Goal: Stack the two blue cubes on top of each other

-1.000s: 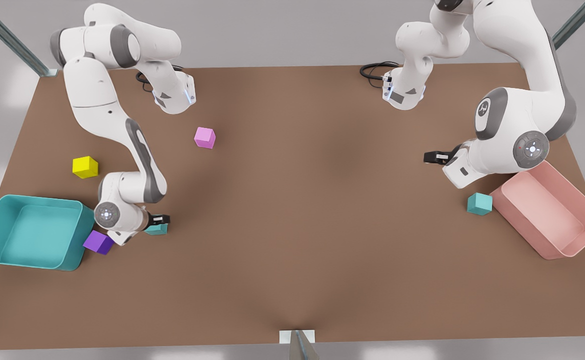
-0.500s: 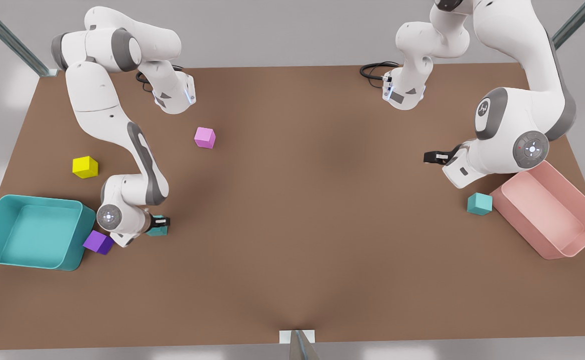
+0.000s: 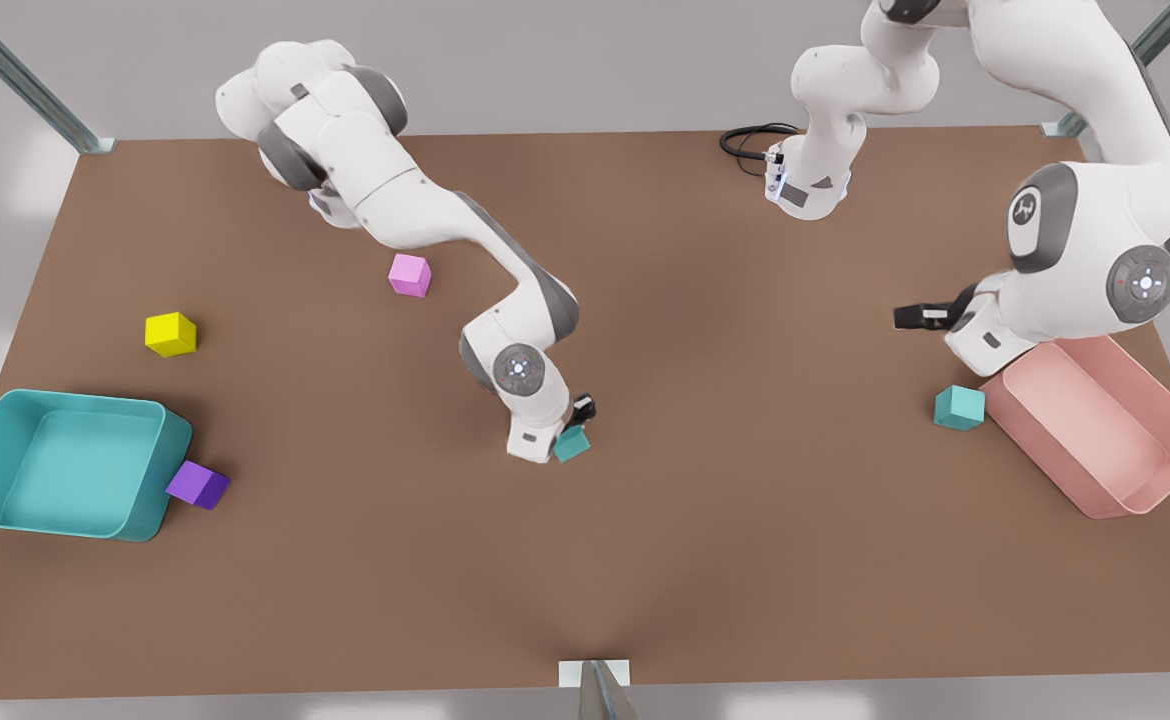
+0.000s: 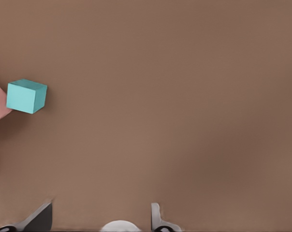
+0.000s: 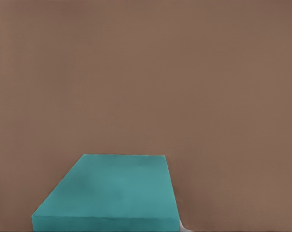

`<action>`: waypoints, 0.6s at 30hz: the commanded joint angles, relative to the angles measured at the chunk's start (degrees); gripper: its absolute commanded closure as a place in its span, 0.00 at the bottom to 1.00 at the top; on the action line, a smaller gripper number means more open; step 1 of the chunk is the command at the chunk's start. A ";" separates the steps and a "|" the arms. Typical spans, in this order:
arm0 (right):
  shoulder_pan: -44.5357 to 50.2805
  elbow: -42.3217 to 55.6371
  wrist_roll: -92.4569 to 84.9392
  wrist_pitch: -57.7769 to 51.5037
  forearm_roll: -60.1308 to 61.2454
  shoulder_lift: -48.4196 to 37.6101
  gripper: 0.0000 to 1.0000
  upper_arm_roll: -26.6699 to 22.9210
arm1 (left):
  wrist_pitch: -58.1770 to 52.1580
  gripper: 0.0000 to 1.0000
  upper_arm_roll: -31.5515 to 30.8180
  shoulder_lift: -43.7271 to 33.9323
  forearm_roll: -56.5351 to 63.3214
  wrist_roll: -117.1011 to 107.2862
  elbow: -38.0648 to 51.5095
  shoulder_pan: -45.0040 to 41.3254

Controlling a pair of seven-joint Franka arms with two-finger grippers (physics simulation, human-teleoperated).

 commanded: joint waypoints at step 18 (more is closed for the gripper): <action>5.16 3.68 41.12 -1.96 0.40 -1.40 0.00 -1.82 | 60.59 0.00 18.28 9.12 -18.03 -42.34 -31.53 6.48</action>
